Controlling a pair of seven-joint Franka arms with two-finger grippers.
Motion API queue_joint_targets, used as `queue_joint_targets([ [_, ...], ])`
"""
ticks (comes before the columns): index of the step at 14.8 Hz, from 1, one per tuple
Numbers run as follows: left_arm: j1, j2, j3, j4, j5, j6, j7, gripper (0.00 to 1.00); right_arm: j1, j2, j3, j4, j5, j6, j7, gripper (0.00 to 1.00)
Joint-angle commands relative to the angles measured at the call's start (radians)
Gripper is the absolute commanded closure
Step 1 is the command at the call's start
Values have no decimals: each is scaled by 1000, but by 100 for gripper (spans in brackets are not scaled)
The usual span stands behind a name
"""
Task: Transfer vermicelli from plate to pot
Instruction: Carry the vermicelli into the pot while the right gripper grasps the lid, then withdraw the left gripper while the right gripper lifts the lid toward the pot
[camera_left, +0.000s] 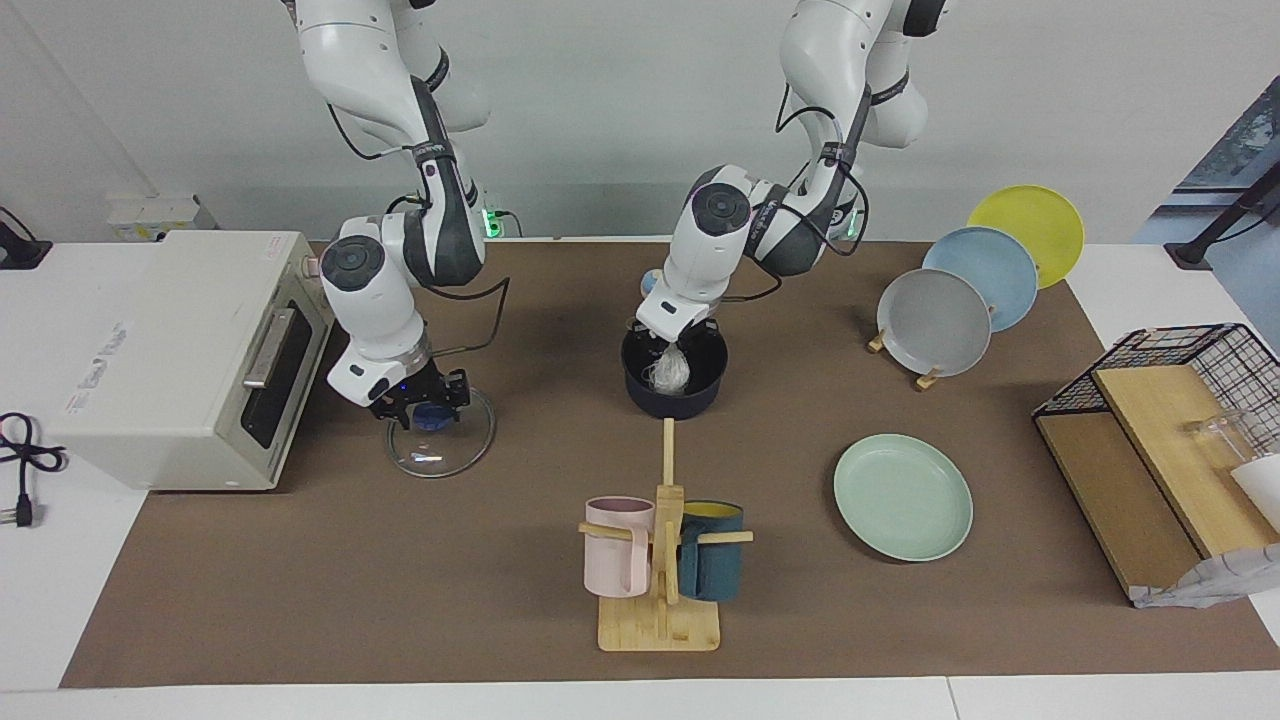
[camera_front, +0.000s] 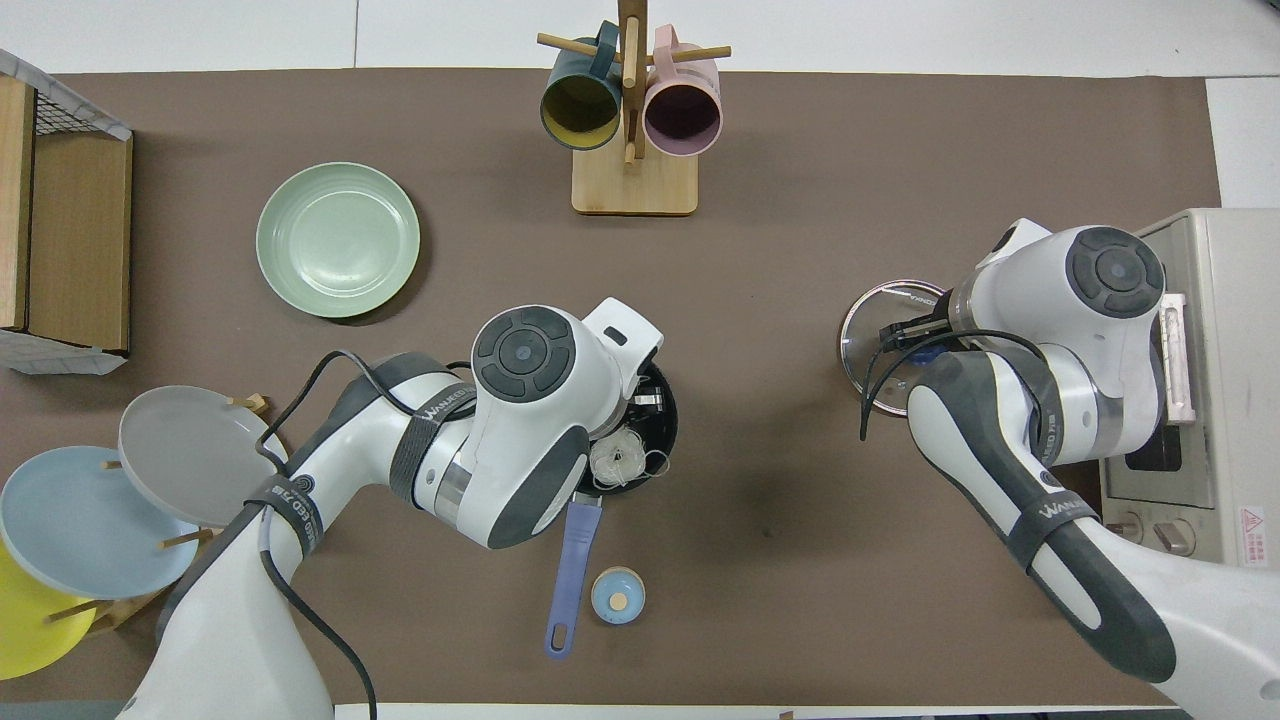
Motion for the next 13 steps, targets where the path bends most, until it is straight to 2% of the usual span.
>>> queue_joint_targets([
  [1,4,8,7,-5,-13,36,61,100,-12,12,8,16,16,-4,-31,28],
  [3,9,10,10,2,-10,32,78,100,-12,12,8,16,21,-4,-31,32],
  [4,7,5,15,4,2,29,78,23,-12,12,8,16,19,-7,-32,40],
  [5,9,-13,21,14,24,8,80,0,-12,12,8,23,19,-15,-32,46],
  [7,36,-79,38,51,25,-120,83,0,-4,21,8,75,19,-70,-32,51],
  [8,62,-120,42,71,27,-195,84,0,-1,32,8,122,19,-114,-32,57],
  [10,146,-198,44,120,29,-320,93,0,3,49,9,198,18,-191,-31,72],
  [13,338,-277,44,197,71,-493,291,0,55,58,17,342,22,-359,-18,100],
])
